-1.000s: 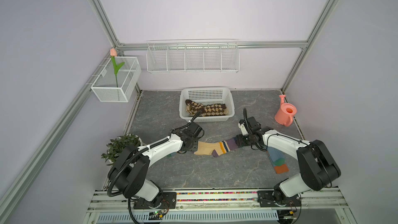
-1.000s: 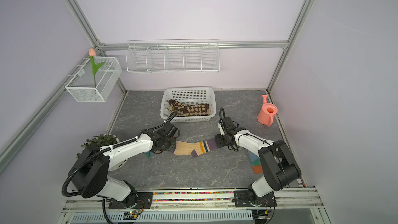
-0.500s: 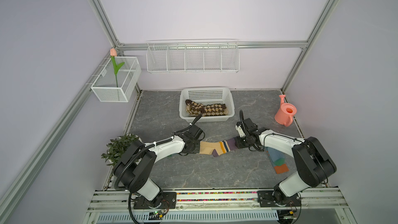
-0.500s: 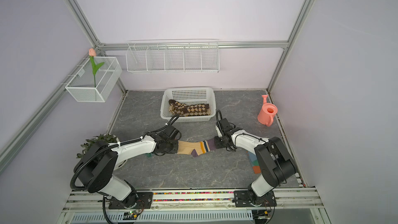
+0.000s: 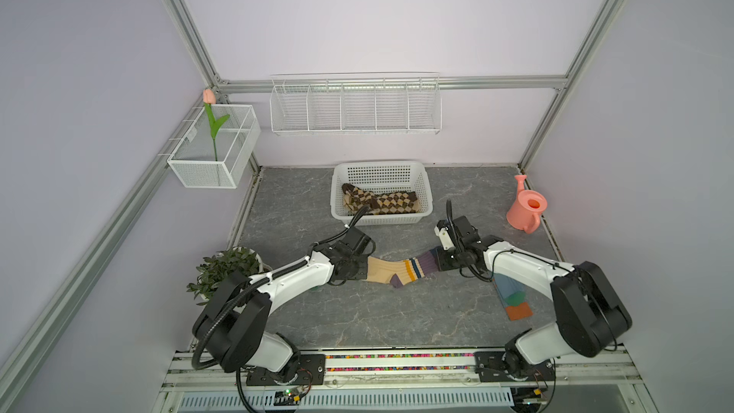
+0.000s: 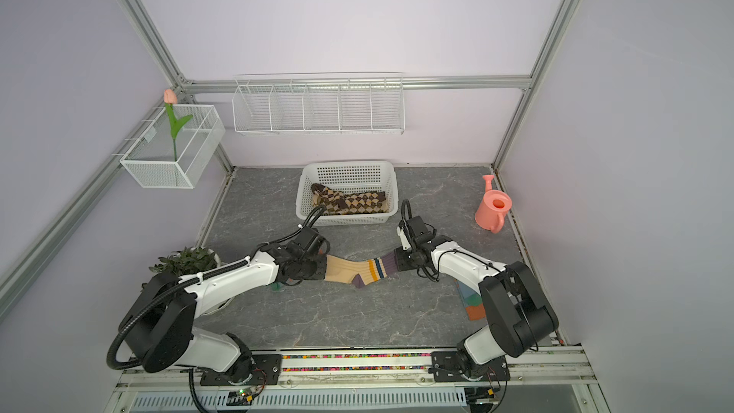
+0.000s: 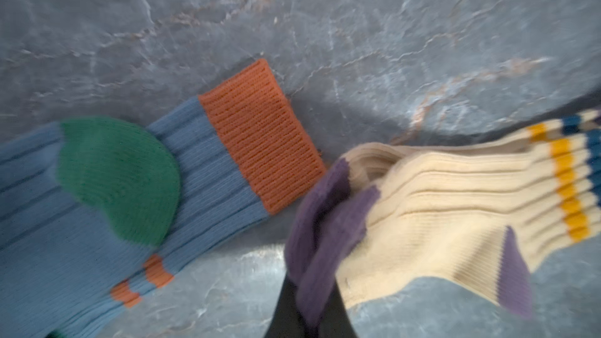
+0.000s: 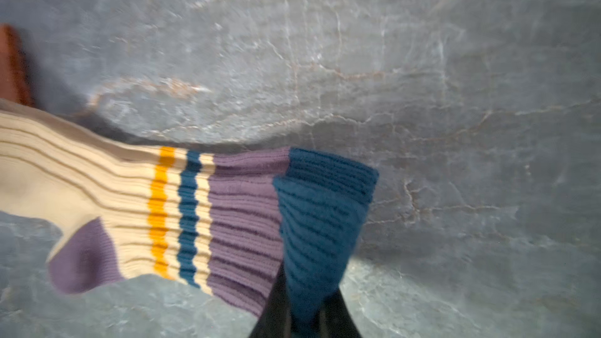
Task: Place the socks together as a pair
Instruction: Pick up a pair of socks from the center of the board, then place a pair of socks in the bin.
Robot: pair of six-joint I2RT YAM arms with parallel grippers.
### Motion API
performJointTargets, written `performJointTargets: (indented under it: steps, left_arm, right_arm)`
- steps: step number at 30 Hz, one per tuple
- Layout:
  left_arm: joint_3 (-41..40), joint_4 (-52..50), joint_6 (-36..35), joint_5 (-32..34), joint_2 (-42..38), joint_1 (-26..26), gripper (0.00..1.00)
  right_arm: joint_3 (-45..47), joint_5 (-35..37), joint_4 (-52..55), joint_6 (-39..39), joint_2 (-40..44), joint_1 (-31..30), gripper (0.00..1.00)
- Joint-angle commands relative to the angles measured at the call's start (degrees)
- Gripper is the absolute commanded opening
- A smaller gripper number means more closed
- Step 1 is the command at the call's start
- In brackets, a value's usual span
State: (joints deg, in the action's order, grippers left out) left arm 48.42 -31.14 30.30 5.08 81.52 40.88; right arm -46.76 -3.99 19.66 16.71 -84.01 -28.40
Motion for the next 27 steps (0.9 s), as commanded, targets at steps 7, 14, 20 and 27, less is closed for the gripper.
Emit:
performJointTargets:
  steps: [7,14,20,27]
  left_arm:
    - [14.67,-9.21,-4.0,3.1,-3.53,-0.41,0.0]
    - [28.13,-9.69,-8.8,3.72,-0.76,-4.19,0.0]
    - [41.86,-13.17,-13.18,1.27,6.35,-9.89,0.0]
    - [50.9,-13.79,-14.92,-0.37,15.5,-15.15,0.0]
  right_arm:
    - [-11.11,-3.95,7.15,-1.45,8.58,-0.35,0.09]
    - [-29.08,-5.58,12.68,-5.47,1.67,0.94,0.09]
    - [-41.86,-10.82,13.43,-6.3,-6.98,3.99,0.09]
    - [-54.23,-13.35,13.97,-6.7,-19.59,5.29,0.09]
